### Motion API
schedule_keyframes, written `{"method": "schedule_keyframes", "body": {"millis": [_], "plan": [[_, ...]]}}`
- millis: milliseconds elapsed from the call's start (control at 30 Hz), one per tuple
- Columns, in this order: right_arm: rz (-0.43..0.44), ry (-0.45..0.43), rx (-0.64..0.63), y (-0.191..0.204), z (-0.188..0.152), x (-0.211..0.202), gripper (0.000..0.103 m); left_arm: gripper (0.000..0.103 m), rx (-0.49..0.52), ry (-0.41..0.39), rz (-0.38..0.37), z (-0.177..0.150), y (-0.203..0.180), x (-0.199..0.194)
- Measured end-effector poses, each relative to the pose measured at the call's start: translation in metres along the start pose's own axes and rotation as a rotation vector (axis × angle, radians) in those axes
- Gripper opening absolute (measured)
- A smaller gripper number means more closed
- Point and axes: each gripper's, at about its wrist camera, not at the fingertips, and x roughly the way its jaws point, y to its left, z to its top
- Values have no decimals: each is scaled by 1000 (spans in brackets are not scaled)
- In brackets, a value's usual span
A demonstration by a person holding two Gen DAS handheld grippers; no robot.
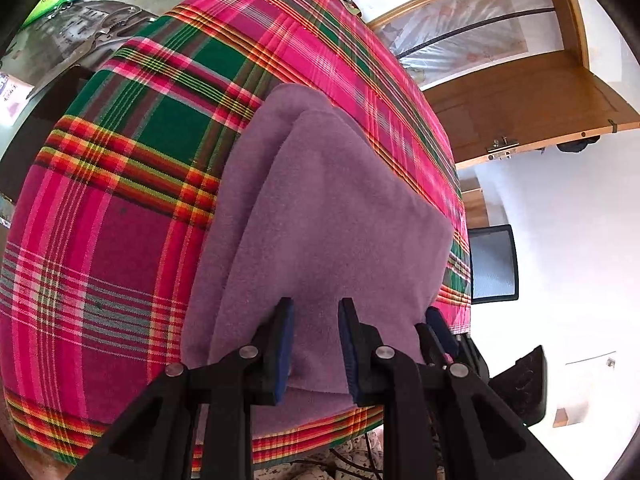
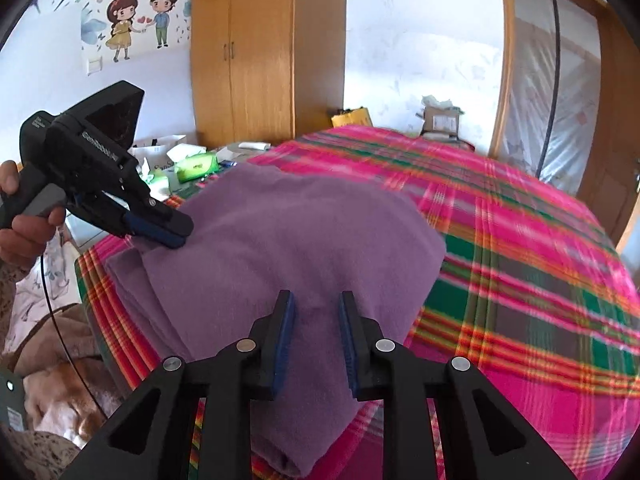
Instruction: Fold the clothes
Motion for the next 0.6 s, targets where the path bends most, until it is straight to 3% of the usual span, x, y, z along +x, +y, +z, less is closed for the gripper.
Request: {"method": "schedule_keyframes", "body": {"millis": [200, 367, 600], "plan": [[9, 22, -7, -4, -4, 1, 24, 22, -12, 2, -25, 0, 6, -3], [-10, 40, -14, -4, -2, -6, 25, 25, -15, -18, -2, -2, 7, -18], [-56, -26, -55, 8, 1, -27, 25, 26, -60, -63, -11, -3, 18, -33]]}}
